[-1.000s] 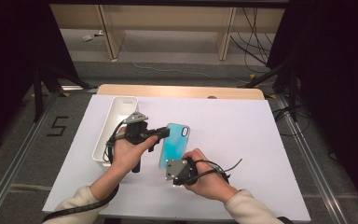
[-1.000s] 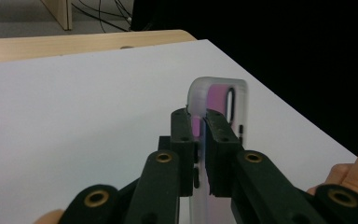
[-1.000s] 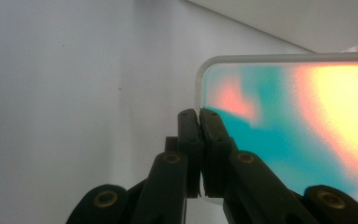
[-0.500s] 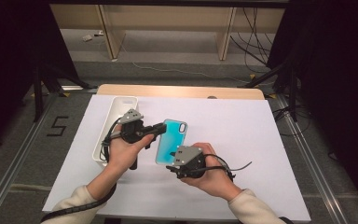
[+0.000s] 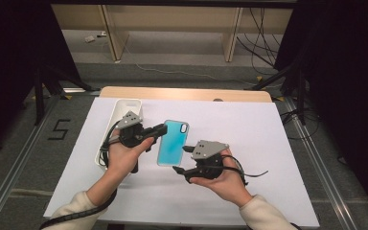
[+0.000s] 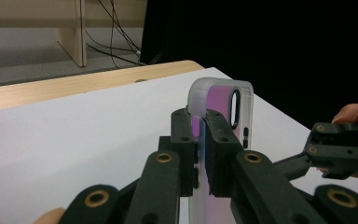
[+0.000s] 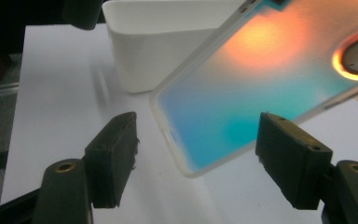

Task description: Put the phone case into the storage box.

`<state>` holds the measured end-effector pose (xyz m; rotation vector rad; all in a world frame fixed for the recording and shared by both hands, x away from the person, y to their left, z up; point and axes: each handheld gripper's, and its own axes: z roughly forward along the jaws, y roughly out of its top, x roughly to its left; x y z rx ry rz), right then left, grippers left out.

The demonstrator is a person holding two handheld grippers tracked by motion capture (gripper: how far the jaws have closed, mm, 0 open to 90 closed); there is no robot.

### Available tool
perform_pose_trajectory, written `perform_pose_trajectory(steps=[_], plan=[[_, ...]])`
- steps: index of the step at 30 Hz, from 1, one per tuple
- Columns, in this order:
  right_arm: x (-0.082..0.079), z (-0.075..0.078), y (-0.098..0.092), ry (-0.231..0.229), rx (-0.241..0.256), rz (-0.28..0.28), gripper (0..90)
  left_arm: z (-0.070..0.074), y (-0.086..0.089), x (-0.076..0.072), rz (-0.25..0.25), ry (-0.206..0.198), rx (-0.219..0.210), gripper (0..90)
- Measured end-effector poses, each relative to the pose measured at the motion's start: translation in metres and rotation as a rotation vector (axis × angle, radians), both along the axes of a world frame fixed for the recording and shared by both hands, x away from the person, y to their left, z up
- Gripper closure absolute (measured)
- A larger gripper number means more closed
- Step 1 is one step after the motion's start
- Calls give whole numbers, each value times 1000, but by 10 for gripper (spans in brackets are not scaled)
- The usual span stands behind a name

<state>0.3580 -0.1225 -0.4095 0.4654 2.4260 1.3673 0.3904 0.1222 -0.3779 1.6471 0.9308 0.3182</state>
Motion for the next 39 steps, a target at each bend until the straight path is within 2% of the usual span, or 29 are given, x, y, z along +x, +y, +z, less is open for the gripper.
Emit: perform_pose_trajectory(steps=[4, 11, 13, 17, 23, 25, 30, 39], plan=[[3, 1, -10, 20, 68, -35, 270, 0, 3, 1, 8, -11, -8, 829], [7, 1, -24, 34, 131, -75, 244, 2, 7, 0, 12, -28, -10, 829], [7, 2, -27, 27, 130, -79, 242, 2, 8, 0, 11, -30, -10, 829], [7, 2, -33, 26, 149, -96, 234, 3, 9, 0, 1, -35, -1, 829], [8, 1, -41, 37, 187, -108, 241, 3, 12, 0, 4, -33, -10, 829], [8, 1, -45, 38, 175, -117, 241, 4, 13, 0, 4, -35, -12, 829], [8, 0, -54, 18, 185, -147, 236, 6, 17, 1, 11, -42, -13, 829], [7, -1, -63, 35, 187, -169, 236, 7, 22, 1, 19, -50, -12, 829]])
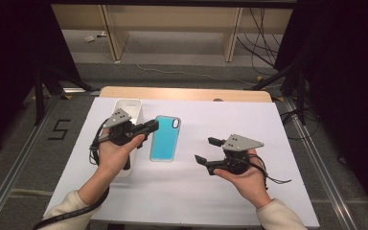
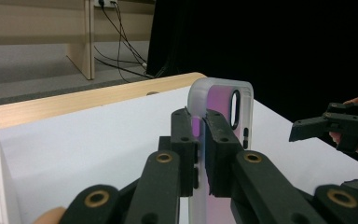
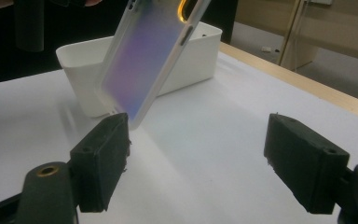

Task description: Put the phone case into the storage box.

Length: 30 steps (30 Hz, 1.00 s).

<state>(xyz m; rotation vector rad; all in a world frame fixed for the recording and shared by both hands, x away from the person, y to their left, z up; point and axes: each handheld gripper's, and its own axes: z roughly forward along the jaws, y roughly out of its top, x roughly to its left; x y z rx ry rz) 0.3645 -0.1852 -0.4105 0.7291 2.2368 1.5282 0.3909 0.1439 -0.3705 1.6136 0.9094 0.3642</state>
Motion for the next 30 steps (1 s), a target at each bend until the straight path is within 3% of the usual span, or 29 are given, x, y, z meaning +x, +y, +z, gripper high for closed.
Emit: perform_pose_trajectory(steps=[12, 18, 23, 30], plan=[[-2, -2, -12, 21, 0, -15, 234, 3, 7, 1, 14, -5, 0, 829], [-2, -3, -16, -5, 4, -31, 232, 5, 10, 1, 19, -9, -3, 829], [-5, -3, -20, 26, 9, -39, 232, 6, 14, -1, 34, -1, 2, 830], [-6, -3, -26, 14, 10, -60, 230, 6, 19, 0, 31, -9, -5, 830]])
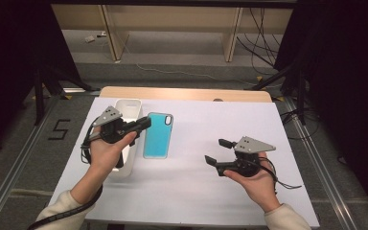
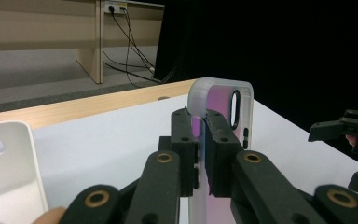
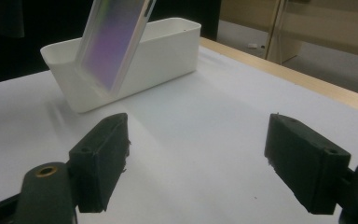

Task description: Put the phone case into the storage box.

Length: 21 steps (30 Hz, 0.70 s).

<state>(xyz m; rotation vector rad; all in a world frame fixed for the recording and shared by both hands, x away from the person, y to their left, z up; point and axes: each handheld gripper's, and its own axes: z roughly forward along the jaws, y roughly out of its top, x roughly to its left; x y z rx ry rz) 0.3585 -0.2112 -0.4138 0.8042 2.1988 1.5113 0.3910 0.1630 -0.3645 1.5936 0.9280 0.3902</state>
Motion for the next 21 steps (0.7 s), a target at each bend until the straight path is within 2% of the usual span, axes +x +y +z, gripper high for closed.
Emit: perform_pose_trajectory(steps=[4, 6, 10, 14, 21], plan=[[0, -1, -3, -11, 6, -2, 229, 1, 3, 0, 4, -6, 2, 830], [-1, -1, -4, 3, 6, -8, 229, 1, 4, -1, 11, -4, -3, 830], [-2, -2, -5, 0, 9, -13, 227, 1, 7, -1, 12, -7, -2, 830], [-3, -1, -7, 21, -11, -12, 228, 1, 9, 0, 18, -8, -7, 830], [-4, -1, -8, 13, -15, -17, 228, 3, 11, 0, 25, -11, -8, 830]])
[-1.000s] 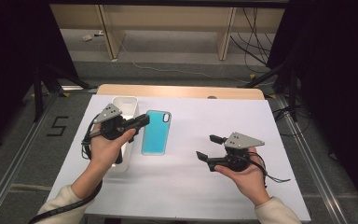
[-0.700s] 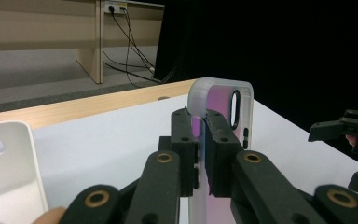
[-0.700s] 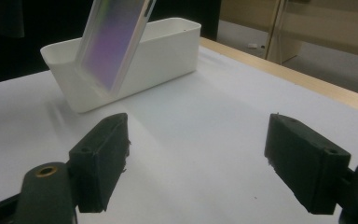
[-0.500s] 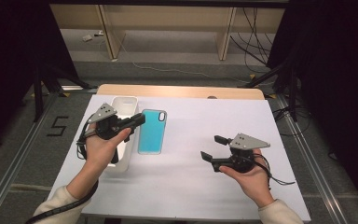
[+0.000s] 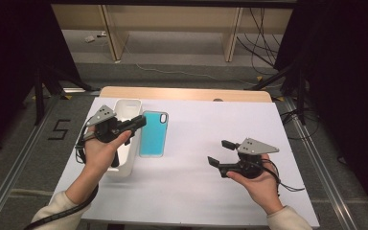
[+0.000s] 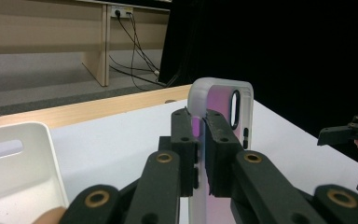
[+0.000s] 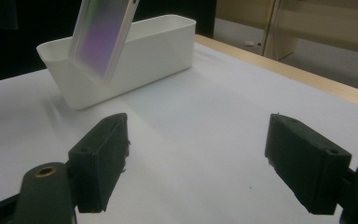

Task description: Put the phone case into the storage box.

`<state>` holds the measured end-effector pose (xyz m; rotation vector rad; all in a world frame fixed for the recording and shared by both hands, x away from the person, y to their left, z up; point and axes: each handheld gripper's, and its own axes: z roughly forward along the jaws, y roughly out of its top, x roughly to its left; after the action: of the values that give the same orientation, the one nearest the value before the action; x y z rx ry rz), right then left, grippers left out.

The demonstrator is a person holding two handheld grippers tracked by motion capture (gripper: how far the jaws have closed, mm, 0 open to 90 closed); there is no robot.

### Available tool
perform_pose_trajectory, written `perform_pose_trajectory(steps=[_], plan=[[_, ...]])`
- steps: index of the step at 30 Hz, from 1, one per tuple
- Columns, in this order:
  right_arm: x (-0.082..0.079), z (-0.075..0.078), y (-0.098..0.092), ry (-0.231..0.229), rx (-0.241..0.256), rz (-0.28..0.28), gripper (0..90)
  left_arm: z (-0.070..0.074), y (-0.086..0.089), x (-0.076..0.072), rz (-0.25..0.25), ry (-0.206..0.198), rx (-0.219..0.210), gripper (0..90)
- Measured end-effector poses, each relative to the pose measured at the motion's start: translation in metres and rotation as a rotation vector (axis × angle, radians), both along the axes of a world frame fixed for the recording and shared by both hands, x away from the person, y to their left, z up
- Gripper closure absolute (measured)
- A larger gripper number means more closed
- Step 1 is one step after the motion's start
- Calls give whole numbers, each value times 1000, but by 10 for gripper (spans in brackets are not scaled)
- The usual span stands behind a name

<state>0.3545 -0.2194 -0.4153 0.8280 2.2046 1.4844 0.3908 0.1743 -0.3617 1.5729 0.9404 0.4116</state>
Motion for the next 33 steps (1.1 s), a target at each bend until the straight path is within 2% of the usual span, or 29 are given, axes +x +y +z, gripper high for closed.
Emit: perform_pose_trajectory(steps=[1, 2, 8, 9, 10, 12, 13, 17, 18, 19, 21, 22, 24, 26, 27, 28, 29, 30, 31, 33], plan=[[1, -1, 1, -7, 26, 4, 228, 0, 1, 0, -2, -4, 0, 830], [1, -2, 0, -30, 25, -1, 228, 1, 2, 0, -3, -3, 1, 830], [-1, 0, -5, -9, 25, -7, 226, 2, 6, 1, 4, -10, 3, 830], [-1, -2, -5, -24, 31, -9, 226, 2, 7, 1, 7, -10, 1, 830], [-2, -1, -6, -8, 29, -9, 226, 2, 8, 1, 7, -10, 0, 830], [-2, -2, -6, -23, 39, -29, 226, 2, 9, 1, 12, -9, 2, 830], [-2, -1, -7, -23, 29, -25, 226, 2, 10, 1, 11, -11, 2, 830], [-3, -2, -9, -27, 46, -21, 226, 3, 12, 2, 12, -15, 2, 830], [-5, 0, -13, -13, 8, -32, 226, 3, 13, 1, 14, -14, 2, 830], [-5, 0, -13, -13, 8, -32, 226, 3, 13, 1, 15, -15, 3, 830], [-4, -2, -11, -21, 48, -25, 225, 4, 14, 1, 17, -20, 4, 830], [-6, 0, -13, 1, 36, -33, 225, 4, 14, 2, 16, -18, 3, 830], [-5, 0, -16, -23, 37, -43, 225, 4, 15, 2, 20, -18, 3, 830], [-6, -1, -16, -5, 60, -36, 224, 4, 17, 3, 22, -18, 2, 830], [-5, -1, -17, -32, 54, -43, 224, 4, 17, 3, 23, -18, 1, 830], [-6, -2, -17, -2, 59, -40, 223, 4, 18, 3, 25, -19, 2, 830], [-7, -2, -18, 0, 57, -41, 223, 4, 19, 3, 26, -19, 2, 830], [-8, -1, -20, 4, 36, -50, 222, 4, 19, 4, 26, -20, 4, 830], [-7, 0, -21, -14, 17, -54, 222, 4, 20, 4, 30, -18, 4, 830], [-7, -2, -21, -27, 48, -50, 220, 4, 21, 4, 30, -19, 5, 830]])
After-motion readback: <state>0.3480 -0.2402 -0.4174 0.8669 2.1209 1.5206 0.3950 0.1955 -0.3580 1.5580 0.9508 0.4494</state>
